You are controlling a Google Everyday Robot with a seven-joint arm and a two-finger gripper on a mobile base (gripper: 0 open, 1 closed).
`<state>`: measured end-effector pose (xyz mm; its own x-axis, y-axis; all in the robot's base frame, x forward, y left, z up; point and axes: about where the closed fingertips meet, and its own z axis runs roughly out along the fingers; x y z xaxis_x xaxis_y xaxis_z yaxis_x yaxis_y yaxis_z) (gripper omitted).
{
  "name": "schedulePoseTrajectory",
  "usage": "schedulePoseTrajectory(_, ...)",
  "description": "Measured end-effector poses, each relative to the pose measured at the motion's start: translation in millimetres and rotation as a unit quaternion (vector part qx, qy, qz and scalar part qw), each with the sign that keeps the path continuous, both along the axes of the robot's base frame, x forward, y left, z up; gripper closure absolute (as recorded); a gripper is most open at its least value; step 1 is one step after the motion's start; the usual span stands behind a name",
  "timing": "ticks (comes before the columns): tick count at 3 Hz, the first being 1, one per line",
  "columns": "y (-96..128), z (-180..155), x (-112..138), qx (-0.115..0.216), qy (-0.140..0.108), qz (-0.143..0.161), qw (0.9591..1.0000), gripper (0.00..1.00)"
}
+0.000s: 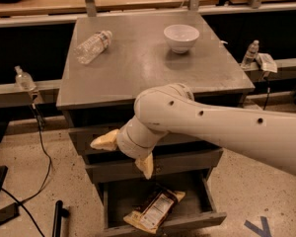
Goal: Pick brown chip bag from bottom drawer and place on counter
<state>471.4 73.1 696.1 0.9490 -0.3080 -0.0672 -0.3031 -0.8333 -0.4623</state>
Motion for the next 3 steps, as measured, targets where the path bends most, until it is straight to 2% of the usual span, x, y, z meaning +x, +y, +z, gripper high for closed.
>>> schedulePoseTrajectory(1, -23, -34, 11, -0.113, 0.017, 0.004, 0.9935, 0.0)
schedulePoseTrajectory(2, -79, -84, 13, -0.243, 0.028, 0.052, 0.9682, 0.0)
schedulePoseTrajectory(3, -122, -111, 13, -0.258, 0.014, 0.103, 0.9606, 0.0)
